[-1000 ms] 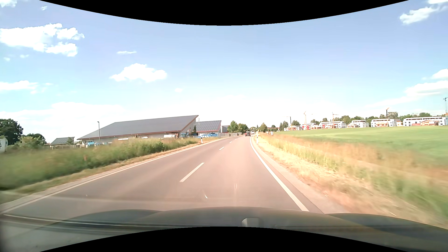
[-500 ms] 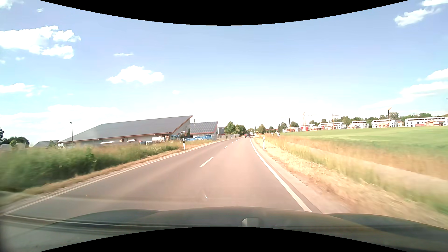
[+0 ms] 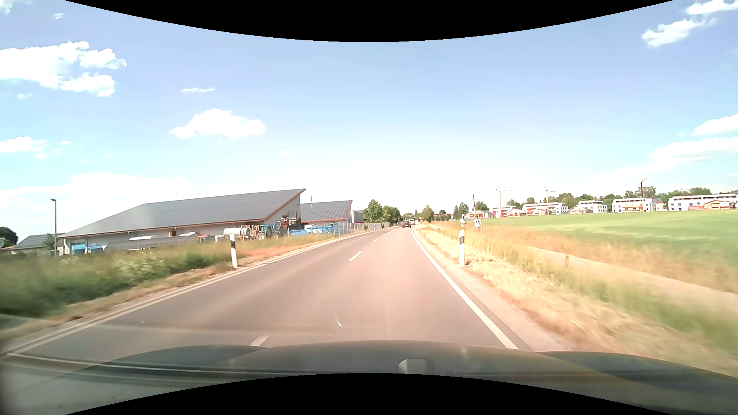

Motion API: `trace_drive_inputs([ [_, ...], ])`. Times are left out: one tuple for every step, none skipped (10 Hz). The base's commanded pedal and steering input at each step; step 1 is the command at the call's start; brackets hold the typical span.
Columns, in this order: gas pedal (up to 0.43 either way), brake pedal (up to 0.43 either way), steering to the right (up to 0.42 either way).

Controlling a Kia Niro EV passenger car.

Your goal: Follow the waypoints while adhering to traffic rules and regulations

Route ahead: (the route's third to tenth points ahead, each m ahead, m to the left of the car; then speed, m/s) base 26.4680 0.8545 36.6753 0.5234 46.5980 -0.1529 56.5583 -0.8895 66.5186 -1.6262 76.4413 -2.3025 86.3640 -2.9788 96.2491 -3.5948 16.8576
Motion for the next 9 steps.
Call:
trace_drive_inputs([
  [0.0,0.006,0.008],
  [0.0,0.018,0.008],
  [0.0,0.018,0.008],
  [0.0,0.018,0.008],
  [0.0,0.018,0.009],
  [0.0,0.012,0.01],
  [0.0,0.006,0.01],
  [0.0,0.018,0.009],
  [0.0,0.018,0.006],
])
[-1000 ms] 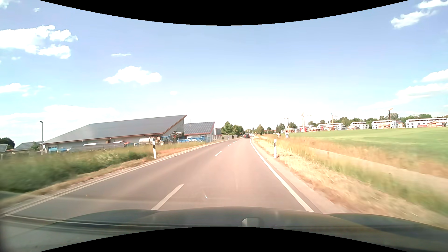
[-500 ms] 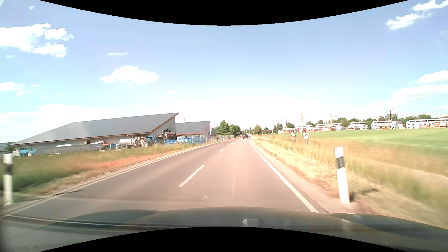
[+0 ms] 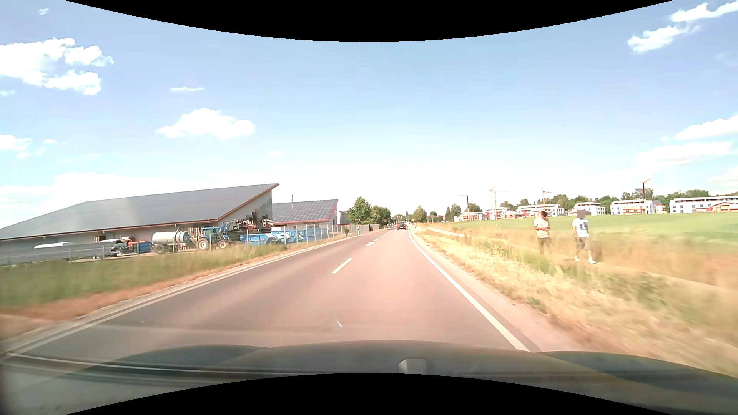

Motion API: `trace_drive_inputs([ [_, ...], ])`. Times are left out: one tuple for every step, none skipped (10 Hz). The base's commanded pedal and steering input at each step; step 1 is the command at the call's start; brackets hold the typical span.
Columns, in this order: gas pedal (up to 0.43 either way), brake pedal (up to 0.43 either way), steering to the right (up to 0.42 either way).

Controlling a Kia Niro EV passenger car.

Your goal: Follow the waypoints while adhering to traffic rules and regulations

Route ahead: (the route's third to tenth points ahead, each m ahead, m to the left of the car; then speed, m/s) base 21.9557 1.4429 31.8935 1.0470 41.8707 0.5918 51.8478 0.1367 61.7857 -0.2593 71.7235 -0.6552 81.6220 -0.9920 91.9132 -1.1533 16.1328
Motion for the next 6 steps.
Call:
trace_drive_inputs([
  [0.0,0.018,0.006],
  [0.0,0.018,0.005],
  [0.0,0.024,0.005],
  [0.0,0.024,0.006],
  [0.0,0.018,0.004],
  [0.0,0.024,0.003],
])
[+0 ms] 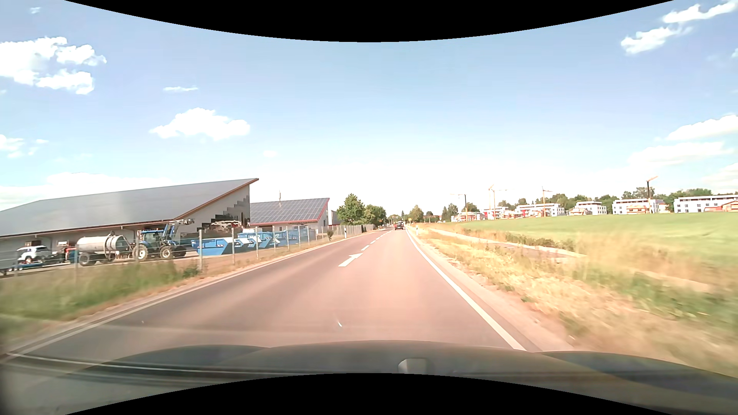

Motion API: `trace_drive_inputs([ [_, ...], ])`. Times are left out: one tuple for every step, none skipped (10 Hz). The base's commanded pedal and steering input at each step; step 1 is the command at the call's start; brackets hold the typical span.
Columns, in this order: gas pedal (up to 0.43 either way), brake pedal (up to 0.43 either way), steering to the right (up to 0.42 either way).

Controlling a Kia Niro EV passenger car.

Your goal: Follow the waypoints while adhering to traffic rules and regulations

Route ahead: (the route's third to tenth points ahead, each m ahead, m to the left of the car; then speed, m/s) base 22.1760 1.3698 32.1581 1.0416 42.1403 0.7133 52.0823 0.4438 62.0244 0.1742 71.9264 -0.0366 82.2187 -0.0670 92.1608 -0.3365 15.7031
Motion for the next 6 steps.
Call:
trace_drive_inputs([
  [0.0,0.024,0.002],
  [0.0,0.024,0.003],
  [0.0,0.024,0.003],
  [0.0,0.024,0.003],
  [0.0,0.024,0.003],
  [0.0,0.024,0.003],
])
